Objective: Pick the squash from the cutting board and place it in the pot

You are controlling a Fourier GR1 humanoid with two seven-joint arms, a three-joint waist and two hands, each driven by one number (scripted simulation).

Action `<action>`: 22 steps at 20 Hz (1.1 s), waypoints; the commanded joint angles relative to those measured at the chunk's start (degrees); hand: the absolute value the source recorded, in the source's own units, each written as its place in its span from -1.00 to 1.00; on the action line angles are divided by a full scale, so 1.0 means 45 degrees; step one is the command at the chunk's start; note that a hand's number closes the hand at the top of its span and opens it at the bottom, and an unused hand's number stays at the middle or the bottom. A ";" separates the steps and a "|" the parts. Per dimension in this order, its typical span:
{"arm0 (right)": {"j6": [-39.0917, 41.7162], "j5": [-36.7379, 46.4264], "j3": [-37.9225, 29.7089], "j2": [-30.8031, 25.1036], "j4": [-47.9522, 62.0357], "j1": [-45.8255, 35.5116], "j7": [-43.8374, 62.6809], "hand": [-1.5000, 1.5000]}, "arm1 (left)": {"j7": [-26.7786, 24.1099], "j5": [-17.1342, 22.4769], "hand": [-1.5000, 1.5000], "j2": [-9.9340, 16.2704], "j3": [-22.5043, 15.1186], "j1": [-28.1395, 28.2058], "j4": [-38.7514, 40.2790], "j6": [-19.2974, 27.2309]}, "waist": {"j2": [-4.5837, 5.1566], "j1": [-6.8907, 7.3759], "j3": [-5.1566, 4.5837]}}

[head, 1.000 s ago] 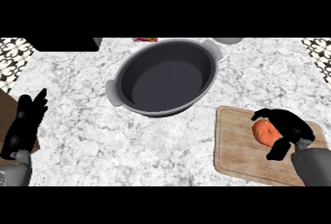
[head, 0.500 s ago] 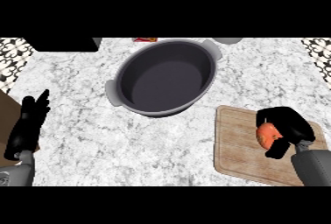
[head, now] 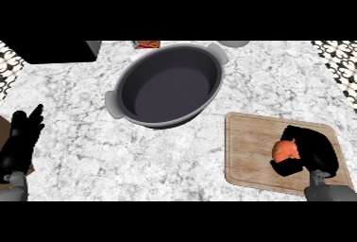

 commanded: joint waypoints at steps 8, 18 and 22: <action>-0.2494 0.4746 0.2053 0.3164 -0.5460 0.1667 0.7874 1.00 | 0.0012 0.0101 0.00 0.0259 0.0403 0.0207 0.0059 0.0004 | -0.0182 -0.0234 -0.0054; 0.0635 1.0625 0.7798 0.3207 -0.9440 -0.1600 1.1858 1.00 | 0.0036 -0.0232 0.00 -0.0158 -0.0436 -0.0232 -0.0119 -0.0119 | 0.0048 0.0583 0.0011; 0.2670 1.0475 0.8675 0.3208 -0.8552 -0.4493 1.3256 1.00 | -0.0207 -0.0364 0.00 -0.0426 -0.0611 -0.0726 0.0436 0.0028 | 0.0218 0.0917 0.0014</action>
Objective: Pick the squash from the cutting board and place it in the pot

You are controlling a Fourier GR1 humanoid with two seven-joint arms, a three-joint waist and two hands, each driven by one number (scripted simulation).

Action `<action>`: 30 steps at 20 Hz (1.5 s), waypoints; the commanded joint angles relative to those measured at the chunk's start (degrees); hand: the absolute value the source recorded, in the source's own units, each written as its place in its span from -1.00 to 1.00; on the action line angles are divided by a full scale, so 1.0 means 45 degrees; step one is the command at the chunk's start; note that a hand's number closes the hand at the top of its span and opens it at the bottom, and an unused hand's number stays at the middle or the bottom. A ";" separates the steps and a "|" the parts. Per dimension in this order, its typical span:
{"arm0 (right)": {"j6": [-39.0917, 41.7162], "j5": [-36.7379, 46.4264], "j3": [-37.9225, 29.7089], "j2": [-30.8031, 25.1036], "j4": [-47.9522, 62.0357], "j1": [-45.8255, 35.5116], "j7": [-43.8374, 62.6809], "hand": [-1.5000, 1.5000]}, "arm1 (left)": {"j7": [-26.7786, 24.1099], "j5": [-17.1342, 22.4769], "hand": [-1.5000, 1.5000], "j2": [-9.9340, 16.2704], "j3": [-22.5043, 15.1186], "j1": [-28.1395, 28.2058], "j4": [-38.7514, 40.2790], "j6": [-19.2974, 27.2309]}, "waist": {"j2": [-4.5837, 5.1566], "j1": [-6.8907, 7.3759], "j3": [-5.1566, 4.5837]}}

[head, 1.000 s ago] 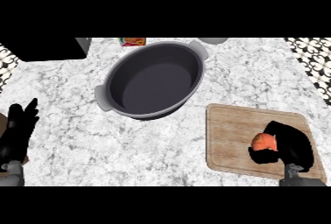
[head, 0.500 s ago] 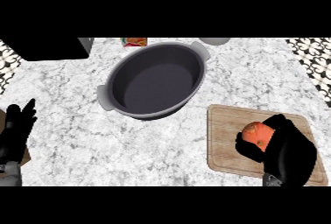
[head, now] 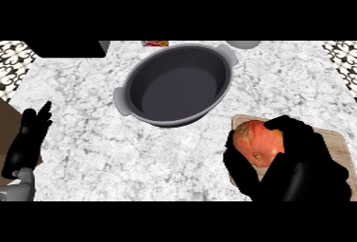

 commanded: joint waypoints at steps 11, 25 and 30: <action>0.2554 -0.3567 -0.1296 0.0081 0.2788 -0.5835 0.4425 1.00 | 0.0148 -0.0390 0.00 -0.0238 -0.0557 -0.0936 0.0243 0.0011 | 0.0236 0.0904 0.0050; -0.1213 -0.8383 -0.4865 0.0081 0.9177 -0.8670 0.4127 1.00 | -0.0063 -0.0349 0.00 -0.0322 -0.0677 -0.1638 0.0545 -0.0151 | 0.0446 0.1355 0.0085; -0.3403 -0.9526 -0.5395 0.0081 1.0940 -0.8618 0.3316 -1.00 | -0.0094 -0.0206 0.00 -0.0397 -0.0576 -0.1580 0.0756 -0.0194 | 0.0480 0.1310 0.0089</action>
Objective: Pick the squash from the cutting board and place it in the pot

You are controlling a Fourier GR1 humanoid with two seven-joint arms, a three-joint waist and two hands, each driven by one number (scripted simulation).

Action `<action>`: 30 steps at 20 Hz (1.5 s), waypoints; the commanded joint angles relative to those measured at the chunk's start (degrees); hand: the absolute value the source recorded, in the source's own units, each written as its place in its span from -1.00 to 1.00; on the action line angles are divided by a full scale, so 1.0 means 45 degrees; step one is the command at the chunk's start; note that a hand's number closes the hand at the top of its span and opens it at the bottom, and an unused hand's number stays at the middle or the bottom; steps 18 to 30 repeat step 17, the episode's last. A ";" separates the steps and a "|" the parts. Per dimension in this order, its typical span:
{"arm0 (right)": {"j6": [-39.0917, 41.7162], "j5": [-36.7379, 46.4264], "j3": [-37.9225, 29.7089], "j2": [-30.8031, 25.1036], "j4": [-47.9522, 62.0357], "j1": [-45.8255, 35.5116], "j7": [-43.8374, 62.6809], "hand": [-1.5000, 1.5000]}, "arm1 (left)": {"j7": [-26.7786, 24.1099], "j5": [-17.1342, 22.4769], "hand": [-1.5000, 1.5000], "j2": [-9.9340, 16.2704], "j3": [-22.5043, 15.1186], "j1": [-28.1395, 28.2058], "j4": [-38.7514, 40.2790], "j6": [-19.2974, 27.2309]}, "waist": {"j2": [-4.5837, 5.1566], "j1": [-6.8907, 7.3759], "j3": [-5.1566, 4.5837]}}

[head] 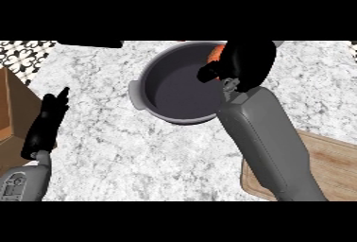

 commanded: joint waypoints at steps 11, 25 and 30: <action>-0.8735 0.0601 -0.1137 0.0134 0.0829 -0.0254 0.0682 -1.00 | -0.0485 0.0046 0.00 0.0116 0.0323 0.0342 0.0402 0.0068 | -0.0078 -0.0354 0.0007; -1.0576 0.2211 -0.0987 0.0135 -0.0312 0.1248 0.1362 -1.00 | -0.0240 0.0174 0.00 0.0277 0.0546 0.0680 0.0037 0.0013 | -0.0309 -0.0786 0.0019; -1.0576 0.2211 -0.0987 0.0135 -0.0312 0.1248 0.1362 -1.00 | -0.0240 0.0174 0.00 0.0277 0.0546 0.0680 0.0037 0.0013 | -0.0309 -0.0786 0.0019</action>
